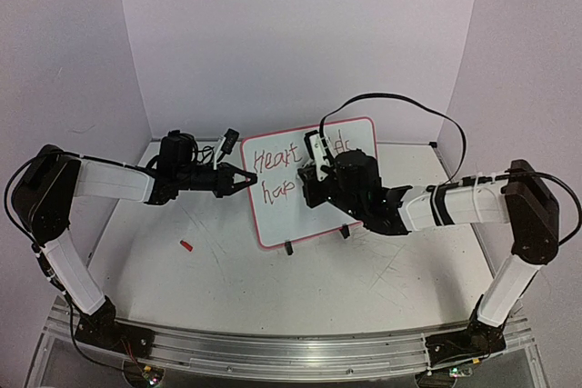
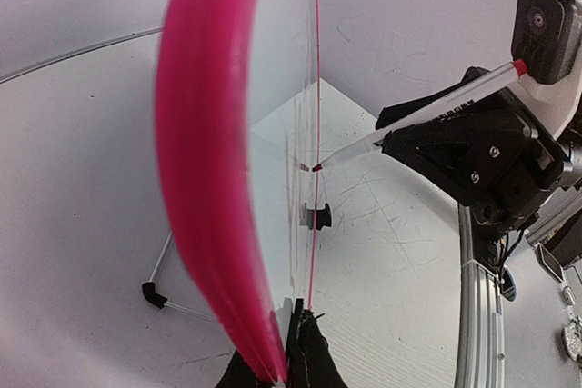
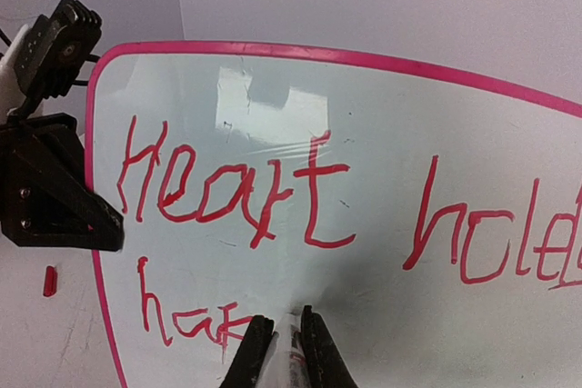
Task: Write a sentence on the whiteboard
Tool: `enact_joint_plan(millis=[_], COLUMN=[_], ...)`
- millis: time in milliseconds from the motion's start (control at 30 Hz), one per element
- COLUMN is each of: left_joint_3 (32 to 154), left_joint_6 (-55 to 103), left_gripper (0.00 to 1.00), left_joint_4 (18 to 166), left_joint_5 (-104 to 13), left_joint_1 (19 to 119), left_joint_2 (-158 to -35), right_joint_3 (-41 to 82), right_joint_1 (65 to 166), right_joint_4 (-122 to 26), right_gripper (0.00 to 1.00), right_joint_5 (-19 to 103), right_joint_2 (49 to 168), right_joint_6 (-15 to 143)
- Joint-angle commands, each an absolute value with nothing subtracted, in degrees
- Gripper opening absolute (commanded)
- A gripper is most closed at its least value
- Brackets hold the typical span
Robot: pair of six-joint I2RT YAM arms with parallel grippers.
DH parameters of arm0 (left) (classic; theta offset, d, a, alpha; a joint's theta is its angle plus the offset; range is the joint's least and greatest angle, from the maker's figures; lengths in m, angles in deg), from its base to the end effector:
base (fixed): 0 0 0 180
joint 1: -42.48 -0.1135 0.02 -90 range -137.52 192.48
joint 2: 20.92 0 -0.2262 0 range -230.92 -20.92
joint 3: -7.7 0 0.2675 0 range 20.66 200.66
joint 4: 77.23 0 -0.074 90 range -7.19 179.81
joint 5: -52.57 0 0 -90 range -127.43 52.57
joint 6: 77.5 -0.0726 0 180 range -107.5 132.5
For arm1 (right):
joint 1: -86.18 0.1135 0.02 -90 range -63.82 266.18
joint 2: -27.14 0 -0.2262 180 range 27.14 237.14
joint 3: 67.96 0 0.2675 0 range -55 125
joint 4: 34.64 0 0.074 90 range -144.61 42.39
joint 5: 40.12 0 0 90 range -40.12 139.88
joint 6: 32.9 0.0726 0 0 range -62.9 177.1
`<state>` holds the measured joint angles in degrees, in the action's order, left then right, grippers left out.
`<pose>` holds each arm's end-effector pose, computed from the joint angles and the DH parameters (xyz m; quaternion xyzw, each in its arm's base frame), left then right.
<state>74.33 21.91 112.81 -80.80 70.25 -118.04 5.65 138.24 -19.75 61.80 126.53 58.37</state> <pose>0.3283 -0.2292 0.1579 0.3298 0.7199 -0.4566 0.4056 0.2825 0.3379 0.1929 -0.2691 0.7211 0.2127 0.6019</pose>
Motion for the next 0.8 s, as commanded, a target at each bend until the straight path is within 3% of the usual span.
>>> enact_joint_plan(millis=[0, 767], left_joint_3=[75.41, 75.77], left_joint_6=[13.99, 14.17], left_gripper=[0.0, 0.0], left_joint_4=[109.93, 109.85], left_joint_5=[-71.72, -71.97], left_joint_1=[69.57, 69.55], left_joint_2=[-118.31, -118.52], right_joint_3=[8.14, 4.95], right_joint_1=[138.3, 139.16], right_joint_4=[-17.71, -20.12], right_gripper=[0.0, 0.0], right_joint_5=[61.66, 64.35], right_joint_2=[127.49, 127.69], right_joint_6=[57.82, 60.13])
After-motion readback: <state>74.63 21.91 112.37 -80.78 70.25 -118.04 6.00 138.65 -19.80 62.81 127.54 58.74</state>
